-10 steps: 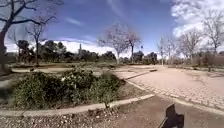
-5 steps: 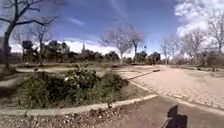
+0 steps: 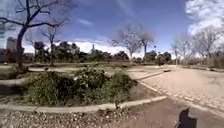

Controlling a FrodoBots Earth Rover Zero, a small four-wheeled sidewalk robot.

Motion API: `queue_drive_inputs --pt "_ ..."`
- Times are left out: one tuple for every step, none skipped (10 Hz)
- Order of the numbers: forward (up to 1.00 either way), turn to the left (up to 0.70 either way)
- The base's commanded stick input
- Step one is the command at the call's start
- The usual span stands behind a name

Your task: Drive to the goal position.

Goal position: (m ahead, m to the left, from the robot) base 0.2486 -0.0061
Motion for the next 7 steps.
queue_drive_inputs --pt "0.00 1.00" --pt "0.00 1.00" --pt "0.00 1.00" --pt "0.00 1.00" --pt "0.00 1.00" --pt "0.00 1.00" --pt "0.00 1.00"
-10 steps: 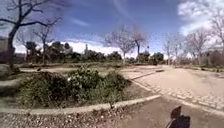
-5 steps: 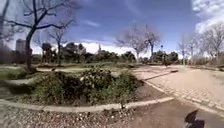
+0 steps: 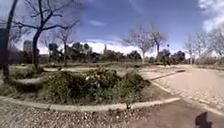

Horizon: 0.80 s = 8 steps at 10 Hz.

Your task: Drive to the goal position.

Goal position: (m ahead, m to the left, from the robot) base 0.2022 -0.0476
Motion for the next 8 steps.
queue_drive_inputs --pt "0.00 1.00" --pt "0.00 1.00" --pt "0.00 1.00" --pt "0.00 1.00" --pt "0.00 1.00" --pt "0.00 1.00" --pt "0.00 1.00" --pt "0.00 1.00"
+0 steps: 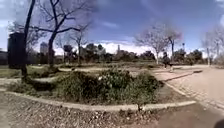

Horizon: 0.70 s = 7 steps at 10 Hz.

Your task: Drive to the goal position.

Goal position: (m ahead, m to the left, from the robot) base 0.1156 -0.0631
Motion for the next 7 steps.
queue_drive_inputs --pt "0.00 1.00" --pt "0.00 1.00" --pt "0.00 1.00" --pt "0.00 1.00" --pt "0.00 1.00" --pt "0.00 1.00" --pt "0.00 1.00"
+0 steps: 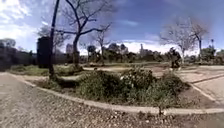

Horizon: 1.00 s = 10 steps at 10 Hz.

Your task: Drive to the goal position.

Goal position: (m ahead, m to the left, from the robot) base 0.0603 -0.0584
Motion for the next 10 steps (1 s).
queue_drive_inputs --pt "0.00 1.00" --pt "0.00 1.00" --pt "0.00 1.00" --pt "0.00 1.00" --pt "0.00 1.00" --pt "0.00 1.00" --pt "0.00 1.00" --pt "0.00 1.00" --pt "0.00 1.00" --pt "0.00 1.00"
